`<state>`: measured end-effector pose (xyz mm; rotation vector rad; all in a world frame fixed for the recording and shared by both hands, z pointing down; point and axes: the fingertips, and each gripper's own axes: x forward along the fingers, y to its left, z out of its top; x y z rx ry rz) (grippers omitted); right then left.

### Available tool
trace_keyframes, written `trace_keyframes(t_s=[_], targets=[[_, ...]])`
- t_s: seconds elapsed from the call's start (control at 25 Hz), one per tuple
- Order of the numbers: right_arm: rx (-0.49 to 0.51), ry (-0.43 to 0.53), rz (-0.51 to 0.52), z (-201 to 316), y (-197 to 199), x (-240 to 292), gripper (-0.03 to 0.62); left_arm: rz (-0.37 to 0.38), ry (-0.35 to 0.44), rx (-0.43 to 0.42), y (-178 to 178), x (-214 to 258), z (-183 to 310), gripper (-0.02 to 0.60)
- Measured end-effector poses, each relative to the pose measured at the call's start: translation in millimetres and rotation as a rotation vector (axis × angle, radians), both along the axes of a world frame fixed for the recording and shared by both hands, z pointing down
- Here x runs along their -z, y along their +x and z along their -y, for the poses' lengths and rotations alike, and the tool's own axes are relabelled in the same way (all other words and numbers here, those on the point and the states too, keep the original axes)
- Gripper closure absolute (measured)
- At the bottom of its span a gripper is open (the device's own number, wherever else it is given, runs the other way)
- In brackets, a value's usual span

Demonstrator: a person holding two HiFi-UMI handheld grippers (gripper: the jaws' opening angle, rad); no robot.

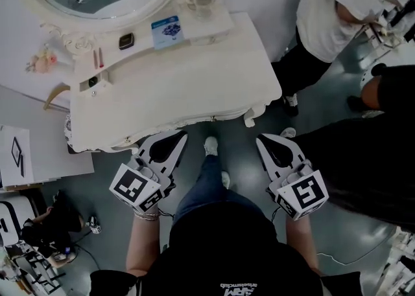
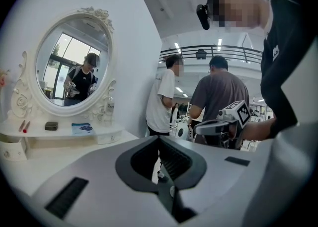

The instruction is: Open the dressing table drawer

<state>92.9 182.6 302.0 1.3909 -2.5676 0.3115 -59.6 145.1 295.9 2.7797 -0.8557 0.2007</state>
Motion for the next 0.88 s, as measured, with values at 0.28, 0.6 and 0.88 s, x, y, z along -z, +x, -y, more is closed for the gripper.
trace_keyframes(t_s=[0.28,0.6,0.88], targets=[[-0.032,-0.002,-0.002,42.8,9.4,-0.7,0.576,-0.006,0.004,-0.034,11.4,0.2,47.6,0.563],[-0.04,-0.006,-0.009,94.8,13.8,-2.1,0.576,-0.003,-0.009,-0.044,14.5,-5.5,98.1,0.563],[-0.035,-0.018,-0.011,137.0,12.7,-5.9,0.576,-0.004,-0.016,-0.05,17.7,-8.7,141.0,0.563]])
